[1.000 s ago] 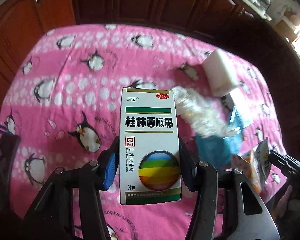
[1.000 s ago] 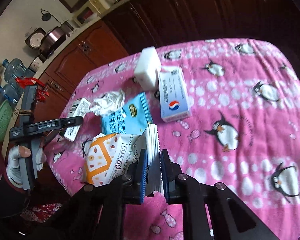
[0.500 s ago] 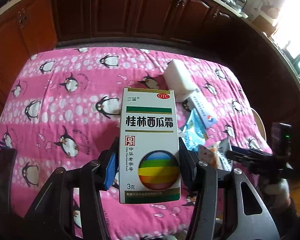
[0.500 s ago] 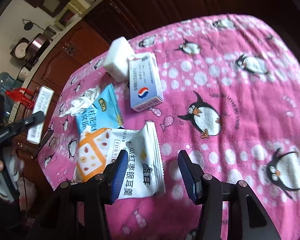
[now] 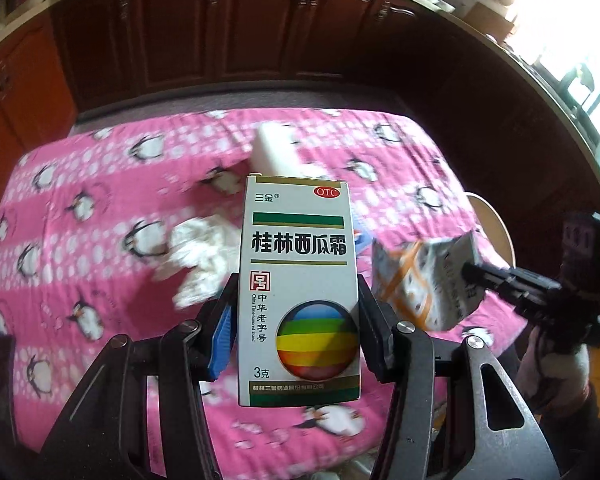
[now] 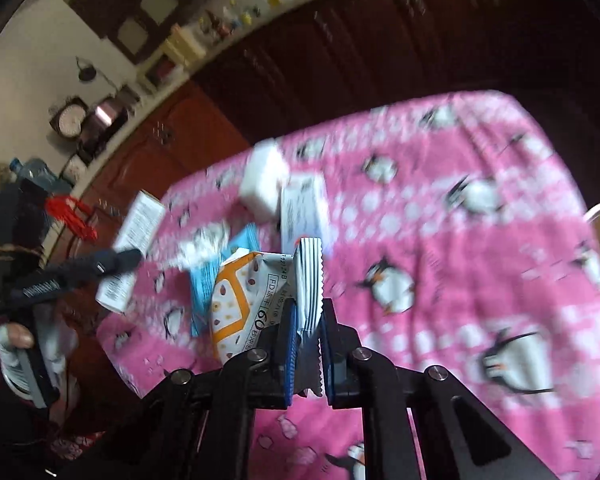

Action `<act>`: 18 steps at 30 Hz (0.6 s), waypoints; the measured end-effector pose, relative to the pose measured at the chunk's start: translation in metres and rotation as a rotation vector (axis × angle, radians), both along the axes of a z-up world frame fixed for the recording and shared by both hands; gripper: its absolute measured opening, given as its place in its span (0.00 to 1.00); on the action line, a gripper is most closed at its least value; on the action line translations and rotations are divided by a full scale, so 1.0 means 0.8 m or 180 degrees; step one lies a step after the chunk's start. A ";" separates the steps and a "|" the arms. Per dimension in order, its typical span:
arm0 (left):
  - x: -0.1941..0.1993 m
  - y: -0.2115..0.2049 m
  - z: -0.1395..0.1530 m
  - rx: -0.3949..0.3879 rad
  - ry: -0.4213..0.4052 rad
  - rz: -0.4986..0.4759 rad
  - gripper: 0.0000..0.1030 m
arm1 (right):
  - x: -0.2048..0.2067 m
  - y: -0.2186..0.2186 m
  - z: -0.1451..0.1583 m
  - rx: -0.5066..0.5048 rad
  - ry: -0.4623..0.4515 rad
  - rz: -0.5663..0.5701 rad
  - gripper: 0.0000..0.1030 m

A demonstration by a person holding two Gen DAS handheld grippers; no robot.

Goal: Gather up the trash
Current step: 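Carry the medicine box and wrapper with both grippers over the beige bin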

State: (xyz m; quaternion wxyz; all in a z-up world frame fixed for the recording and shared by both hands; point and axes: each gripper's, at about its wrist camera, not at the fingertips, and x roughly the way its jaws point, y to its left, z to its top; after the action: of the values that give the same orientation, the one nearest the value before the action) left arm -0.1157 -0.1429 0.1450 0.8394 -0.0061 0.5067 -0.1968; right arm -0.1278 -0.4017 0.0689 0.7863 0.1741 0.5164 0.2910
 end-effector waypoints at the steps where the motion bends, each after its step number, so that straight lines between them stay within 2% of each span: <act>1: 0.001 -0.008 0.001 0.0000 -0.0010 -0.0035 0.49 | 0.001 -0.010 0.006 -0.0019 -0.0038 -0.0062 0.10; 8: 0.001 -0.087 0.016 -0.0044 -0.0085 -0.0365 0.49 | 0.003 -0.080 0.031 -0.0161 -0.0208 -0.0469 0.10; 18: 0.008 -0.228 0.018 -0.0047 -0.0086 -0.0918 0.49 | -0.005 -0.211 0.053 -0.0481 -0.0340 -0.1221 0.10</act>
State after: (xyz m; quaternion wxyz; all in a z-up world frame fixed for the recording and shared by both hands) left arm -0.1093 -0.3251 0.1596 0.8090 0.0632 0.4895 -0.3191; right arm -0.1315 -0.5703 0.1115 0.8644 0.1942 0.4517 0.1053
